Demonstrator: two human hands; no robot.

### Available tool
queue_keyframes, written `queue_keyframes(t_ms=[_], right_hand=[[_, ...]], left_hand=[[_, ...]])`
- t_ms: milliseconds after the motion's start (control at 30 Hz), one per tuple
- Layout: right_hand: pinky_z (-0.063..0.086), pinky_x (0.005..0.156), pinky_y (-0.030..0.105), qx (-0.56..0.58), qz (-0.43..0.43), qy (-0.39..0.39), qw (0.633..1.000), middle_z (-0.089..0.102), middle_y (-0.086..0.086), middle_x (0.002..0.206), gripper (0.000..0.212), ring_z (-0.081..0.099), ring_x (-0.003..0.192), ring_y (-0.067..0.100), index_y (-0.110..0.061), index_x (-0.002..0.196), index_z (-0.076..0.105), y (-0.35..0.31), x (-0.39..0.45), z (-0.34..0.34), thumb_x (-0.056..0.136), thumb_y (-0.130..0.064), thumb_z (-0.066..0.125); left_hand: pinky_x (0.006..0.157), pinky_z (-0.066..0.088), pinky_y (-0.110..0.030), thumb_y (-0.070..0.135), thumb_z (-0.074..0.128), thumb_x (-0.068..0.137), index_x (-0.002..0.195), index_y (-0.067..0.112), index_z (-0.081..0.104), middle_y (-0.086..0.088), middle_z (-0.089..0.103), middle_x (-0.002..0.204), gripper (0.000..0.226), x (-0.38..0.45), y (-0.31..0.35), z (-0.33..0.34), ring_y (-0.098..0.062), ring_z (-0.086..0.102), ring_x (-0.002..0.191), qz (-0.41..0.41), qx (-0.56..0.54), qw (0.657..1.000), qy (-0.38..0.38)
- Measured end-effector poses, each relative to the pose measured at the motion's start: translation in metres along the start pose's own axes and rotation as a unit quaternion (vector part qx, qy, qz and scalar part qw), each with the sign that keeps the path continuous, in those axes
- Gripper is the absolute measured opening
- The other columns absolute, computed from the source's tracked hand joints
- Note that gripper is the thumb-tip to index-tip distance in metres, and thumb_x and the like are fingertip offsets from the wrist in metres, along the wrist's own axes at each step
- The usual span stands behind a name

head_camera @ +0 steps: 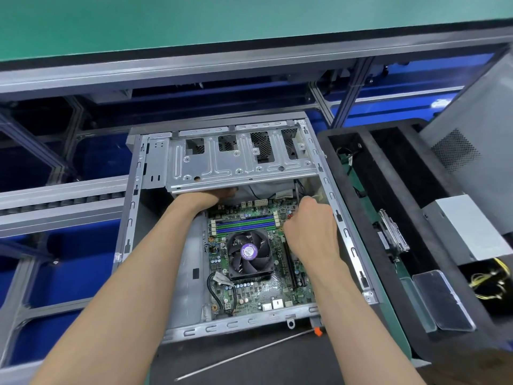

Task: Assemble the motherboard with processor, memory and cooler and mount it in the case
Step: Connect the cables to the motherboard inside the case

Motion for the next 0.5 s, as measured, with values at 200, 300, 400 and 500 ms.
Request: queue_keyframes(t_ms=[200,300,400,500], right_hand=[[0.023,0.04,0.02,0.012,0.001,-0.01,1.0,0.038,0.0,0.065,0.018,0.04,0.053,0.007,0.001,0.107,0.053,-0.001,0.001,-0.003,0.09,0.0,0.059],[0.026,0.043,0.022,0.03,-0.013,-0.002,0.999,0.051,0.007,0.072,0.03,0.046,0.058,0.013,-0.001,0.115,0.047,-0.006,0.0,-0.006,0.089,0.002,0.061],[0.037,0.064,0.03,0.055,-0.035,0.023,0.998,0.056,0.015,0.106,0.041,0.045,0.079,0.02,-0.004,0.122,0.042,-0.011,-0.003,-0.008,0.087,0.005,0.06],[0.043,0.079,0.036,0.093,-0.055,0.017,0.994,0.044,0.014,0.127,0.052,0.049,0.088,0.021,-0.008,0.132,0.038,-0.016,-0.005,-0.008,0.087,0.007,0.058]], left_hand=[[0.115,0.035,-0.043,0.028,0.056,0.101,0.116,0.013,0.065,-0.005,0.066,0.121,0.024,-0.008,0.024,0.023,-0.025,0.06,0.114,0.201,-0.095,0.962,-0.157],[0.113,0.033,-0.039,0.029,0.057,0.1,0.101,0.019,0.068,0.002,0.071,0.111,0.015,-0.007,0.026,0.029,-0.011,0.062,0.099,0.191,-0.077,0.958,-0.199],[0.113,0.036,-0.041,0.031,0.058,0.1,0.103,0.021,0.068,0.002,0.071,0.111,0.015,-0.003,0.026,0.029,-0.015,0.063,0.107,0.192,-0.062,0.96,-0.196],[0.114,0.034,-0.044,0.04,0.059,0.097,0.109,0.024,0.068,0.0,0.065,0.123,0.023,-0.001,0.024,0.03,-0.022,0.056,0.121,0.172,-0.043,0.964,-0.196]])
Point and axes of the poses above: each hand's wrist, its own x-axis towards the middle knuckle, its own z-axis out of the palm, y = z × x, the point moved 3 cm from there along x, towards the middle knuckle
